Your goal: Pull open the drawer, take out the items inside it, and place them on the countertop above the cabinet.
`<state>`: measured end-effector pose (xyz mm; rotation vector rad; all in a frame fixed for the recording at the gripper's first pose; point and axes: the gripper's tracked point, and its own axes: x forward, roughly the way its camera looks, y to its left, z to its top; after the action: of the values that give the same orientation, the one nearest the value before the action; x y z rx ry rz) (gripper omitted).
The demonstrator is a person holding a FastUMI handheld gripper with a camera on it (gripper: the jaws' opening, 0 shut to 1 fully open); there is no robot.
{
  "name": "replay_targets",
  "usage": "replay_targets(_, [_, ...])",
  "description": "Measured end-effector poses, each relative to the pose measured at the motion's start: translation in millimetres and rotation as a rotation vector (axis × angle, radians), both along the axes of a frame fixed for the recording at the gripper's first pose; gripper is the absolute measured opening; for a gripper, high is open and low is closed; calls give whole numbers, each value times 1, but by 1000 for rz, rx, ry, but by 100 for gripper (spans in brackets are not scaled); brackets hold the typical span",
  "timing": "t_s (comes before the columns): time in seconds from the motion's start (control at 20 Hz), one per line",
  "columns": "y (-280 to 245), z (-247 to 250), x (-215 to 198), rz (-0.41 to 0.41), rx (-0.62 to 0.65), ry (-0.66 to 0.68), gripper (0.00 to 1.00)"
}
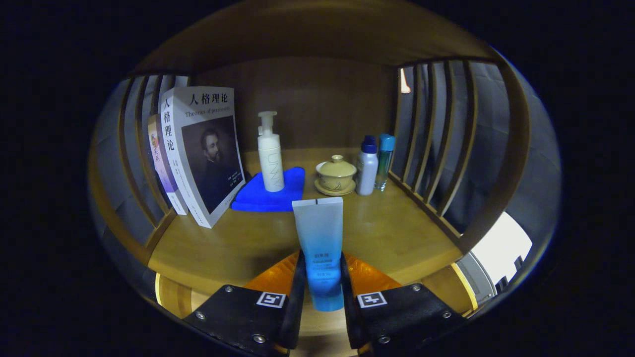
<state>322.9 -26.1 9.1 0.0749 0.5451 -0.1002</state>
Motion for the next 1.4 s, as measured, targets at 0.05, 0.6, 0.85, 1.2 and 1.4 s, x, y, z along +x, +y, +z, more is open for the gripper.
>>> replay_targets(0.05, [2,-5,5,8,7,15,38])
replay_targets(0.6, [0,-29,17,45,33,26,57])
replay_targets(0.85, [-11,8,-1,-13,61,-158,92])
replay_targets(1.2, [-26,67,-58,-79,60,-379,93])
replay_targets(1.4, [-30,80,-96,-106,51,-450,92])
